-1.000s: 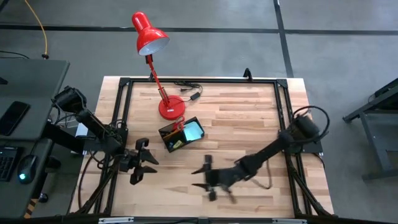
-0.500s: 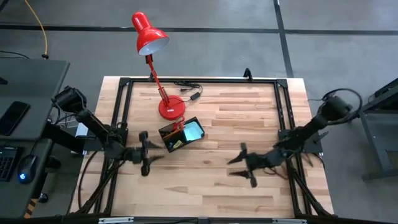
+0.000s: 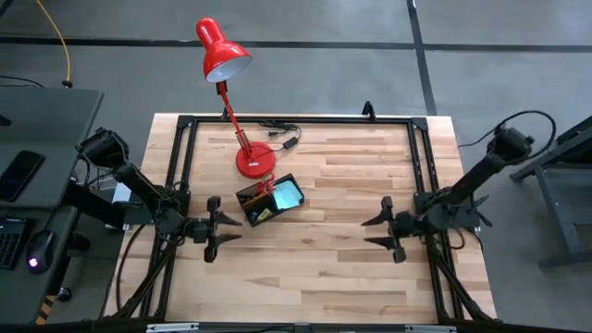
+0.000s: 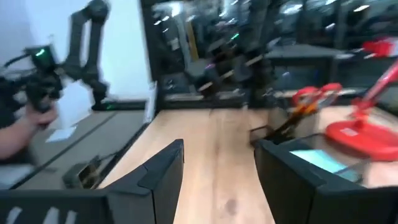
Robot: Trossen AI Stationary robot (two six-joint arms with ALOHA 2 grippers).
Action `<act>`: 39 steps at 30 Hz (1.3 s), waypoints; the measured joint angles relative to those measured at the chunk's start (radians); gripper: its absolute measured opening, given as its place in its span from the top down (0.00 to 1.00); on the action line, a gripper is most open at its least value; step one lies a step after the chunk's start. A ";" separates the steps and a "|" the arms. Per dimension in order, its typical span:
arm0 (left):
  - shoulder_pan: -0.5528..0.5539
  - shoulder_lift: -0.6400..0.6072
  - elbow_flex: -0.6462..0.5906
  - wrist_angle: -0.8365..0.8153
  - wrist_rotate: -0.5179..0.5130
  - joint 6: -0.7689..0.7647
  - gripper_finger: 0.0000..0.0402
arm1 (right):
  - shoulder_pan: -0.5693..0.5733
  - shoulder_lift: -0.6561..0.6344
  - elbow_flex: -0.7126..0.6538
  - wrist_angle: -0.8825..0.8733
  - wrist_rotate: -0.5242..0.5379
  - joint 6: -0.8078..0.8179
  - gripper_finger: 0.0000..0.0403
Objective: Pick and place office supplies into organizer
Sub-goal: Return to Home Position
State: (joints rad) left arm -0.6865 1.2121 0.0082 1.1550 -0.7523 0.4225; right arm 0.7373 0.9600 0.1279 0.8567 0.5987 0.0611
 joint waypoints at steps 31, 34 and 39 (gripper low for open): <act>0.462 -0.048 0.000 0.016 0.562 0.042 0.62 | -0.144 -0.857 -0.111 -0.692 -0.074 -0.093 0.53; 0.480 -0.048 0.000 0.022 0.584 0.048 0.62 | -0.144 -0.956 -0.111 -0.797 -0.073 -0.086 0.53; 0.552 -0.050 0.000 0.039 0.710 0.053 0.62 | -0.148 -0.960 -0.109 -0.785 -0.068 -0.134 0.53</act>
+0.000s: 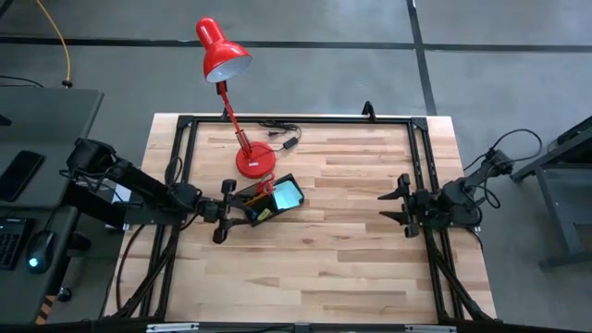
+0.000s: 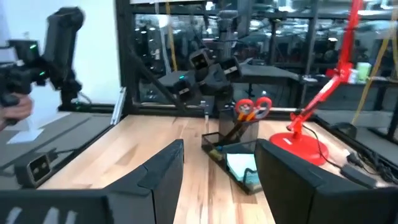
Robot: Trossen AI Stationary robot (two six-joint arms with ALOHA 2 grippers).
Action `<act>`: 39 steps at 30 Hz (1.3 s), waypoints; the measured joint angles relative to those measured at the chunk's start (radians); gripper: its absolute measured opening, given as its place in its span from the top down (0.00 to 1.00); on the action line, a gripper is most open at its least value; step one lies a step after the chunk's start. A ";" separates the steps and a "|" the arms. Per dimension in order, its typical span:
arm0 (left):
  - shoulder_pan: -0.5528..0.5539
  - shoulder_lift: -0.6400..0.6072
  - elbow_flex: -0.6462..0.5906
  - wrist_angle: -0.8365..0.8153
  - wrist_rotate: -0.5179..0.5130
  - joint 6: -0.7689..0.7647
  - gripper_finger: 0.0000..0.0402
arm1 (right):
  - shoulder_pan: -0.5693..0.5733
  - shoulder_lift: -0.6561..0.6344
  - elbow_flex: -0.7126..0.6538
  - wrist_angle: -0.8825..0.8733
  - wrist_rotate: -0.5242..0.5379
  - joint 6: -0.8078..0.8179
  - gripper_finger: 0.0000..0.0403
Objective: Pick and place office supplies into organizer
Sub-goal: Return to Home Position
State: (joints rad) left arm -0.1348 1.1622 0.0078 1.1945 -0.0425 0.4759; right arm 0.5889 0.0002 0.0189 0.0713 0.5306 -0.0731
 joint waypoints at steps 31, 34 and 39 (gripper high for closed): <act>0.064 -0.210 0.000 -0.240 0.013 0.114 0.62 | 0.000 0.013 -0.002 -0.025 -0.112 0.099 0.53; 0.064 -0.346 0.000 -0.368 0.010 0.102 0.62 | 0.000 0.013 -0.002 -0.026 -0.112 0.095 0.53; 0.063 -0.534 0.002 -0.584 0.000 0.084 0.62 | 0.000 0.013 -0.002 -0.026 -0.112 0.095 0.53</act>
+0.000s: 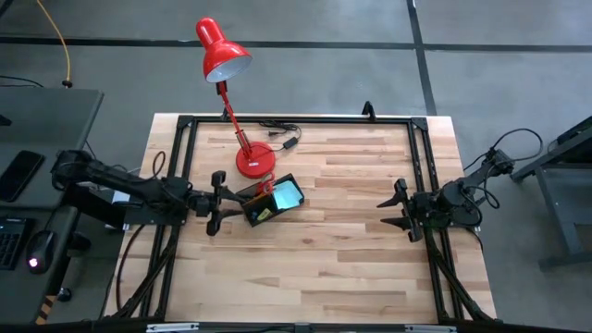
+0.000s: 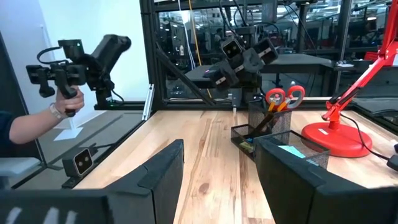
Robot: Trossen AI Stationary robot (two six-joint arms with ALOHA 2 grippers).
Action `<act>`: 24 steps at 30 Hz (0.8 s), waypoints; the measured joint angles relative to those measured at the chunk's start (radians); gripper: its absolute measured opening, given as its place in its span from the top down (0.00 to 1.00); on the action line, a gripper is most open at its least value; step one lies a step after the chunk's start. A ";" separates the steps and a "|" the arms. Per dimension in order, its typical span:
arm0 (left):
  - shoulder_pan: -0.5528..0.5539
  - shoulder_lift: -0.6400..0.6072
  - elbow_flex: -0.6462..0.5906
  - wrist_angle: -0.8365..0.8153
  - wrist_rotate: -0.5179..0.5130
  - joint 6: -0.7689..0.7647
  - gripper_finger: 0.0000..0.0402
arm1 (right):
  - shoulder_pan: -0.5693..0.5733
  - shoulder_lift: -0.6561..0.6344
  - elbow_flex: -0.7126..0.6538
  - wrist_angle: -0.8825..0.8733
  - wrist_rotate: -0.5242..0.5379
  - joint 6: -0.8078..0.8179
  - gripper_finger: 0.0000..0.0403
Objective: Pick and place office supplies into organizer
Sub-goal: Return to Home Position
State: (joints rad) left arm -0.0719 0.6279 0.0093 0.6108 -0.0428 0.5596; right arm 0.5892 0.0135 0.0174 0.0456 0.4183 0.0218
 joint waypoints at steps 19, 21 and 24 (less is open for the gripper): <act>0.000 -0.625 -0.002 -0.561 -0.025 -0.015 0.62 | 0.000 0.000 0.000 0.000 -0.001 0.004 0.53; 0.000 -0.621 0.003 -0.563 -0.027 -0.030 0.62 | 0.000 0.000 0.000 0.000 -0.001 0.004 0.53; 0.000 -0.618 0.002 -0.582 -0.037 -0.041 0.62 | 0.000 0.000 0.000 0.001 -0.001 0.004 0.53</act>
